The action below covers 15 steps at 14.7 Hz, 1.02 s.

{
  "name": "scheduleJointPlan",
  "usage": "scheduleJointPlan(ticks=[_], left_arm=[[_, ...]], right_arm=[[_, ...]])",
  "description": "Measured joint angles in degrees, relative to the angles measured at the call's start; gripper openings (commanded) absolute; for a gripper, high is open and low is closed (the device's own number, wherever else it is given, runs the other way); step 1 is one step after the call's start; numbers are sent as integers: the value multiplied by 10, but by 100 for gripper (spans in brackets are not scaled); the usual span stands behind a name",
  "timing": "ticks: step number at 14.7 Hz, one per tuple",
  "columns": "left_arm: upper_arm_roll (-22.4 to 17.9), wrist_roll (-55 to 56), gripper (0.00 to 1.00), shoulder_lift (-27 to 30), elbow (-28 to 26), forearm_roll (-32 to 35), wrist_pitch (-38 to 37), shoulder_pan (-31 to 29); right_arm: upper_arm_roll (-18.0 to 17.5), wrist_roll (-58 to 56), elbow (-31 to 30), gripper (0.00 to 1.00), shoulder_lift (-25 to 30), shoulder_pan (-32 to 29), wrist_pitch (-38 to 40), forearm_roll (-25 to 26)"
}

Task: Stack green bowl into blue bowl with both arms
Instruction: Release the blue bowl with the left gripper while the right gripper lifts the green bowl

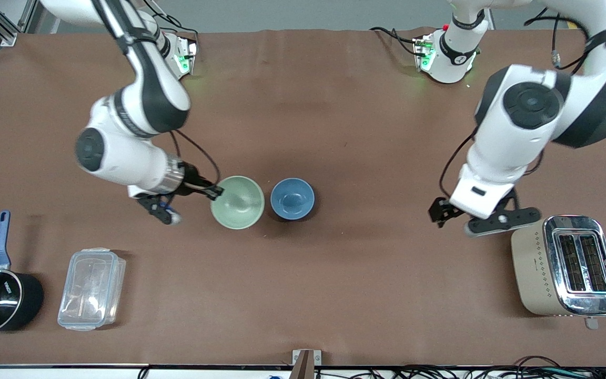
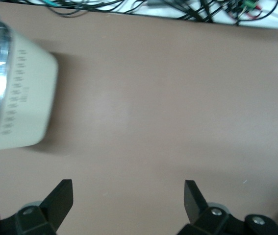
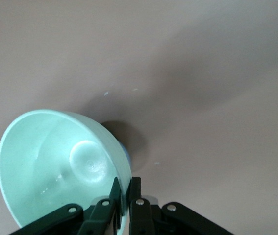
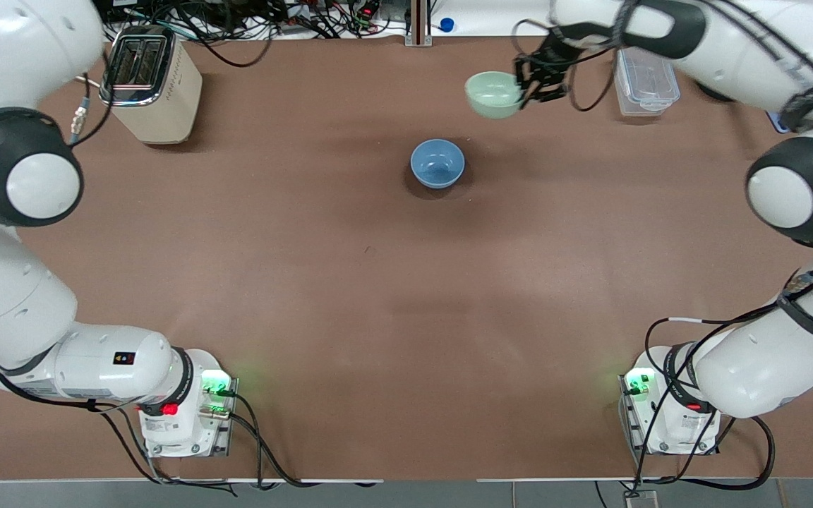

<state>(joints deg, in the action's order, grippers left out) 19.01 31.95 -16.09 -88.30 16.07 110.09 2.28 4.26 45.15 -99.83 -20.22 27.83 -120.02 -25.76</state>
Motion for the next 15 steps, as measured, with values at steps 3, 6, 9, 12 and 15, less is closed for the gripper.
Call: scheduleJointPlan(ticks=[3, 6, 9, 12, 15], left_arm=[[0, -78, 100, 35, 15, -45, -68, -36], [-9, -150, 100, 70, 18, -88, -110, -70], [-67, -212, 100, 111, 17, -117, -158, -51], [-136, -265, 100, 145, 4, -140, -190, -16], [-154, -283, 100, 176, -21, -149, -195, -12]], right_arm=[[0, 37, 6, 9, -42, 60, -64, 0], [1, 47, 7, 10, -69, 99, -79, 0], [2, 53, 8, 11, -80, 122, -79, 0], [5, 53, 9, 11, -83, 123, -79, 7], [7, 52, 8, 12, -91, 123, -90, 20]])
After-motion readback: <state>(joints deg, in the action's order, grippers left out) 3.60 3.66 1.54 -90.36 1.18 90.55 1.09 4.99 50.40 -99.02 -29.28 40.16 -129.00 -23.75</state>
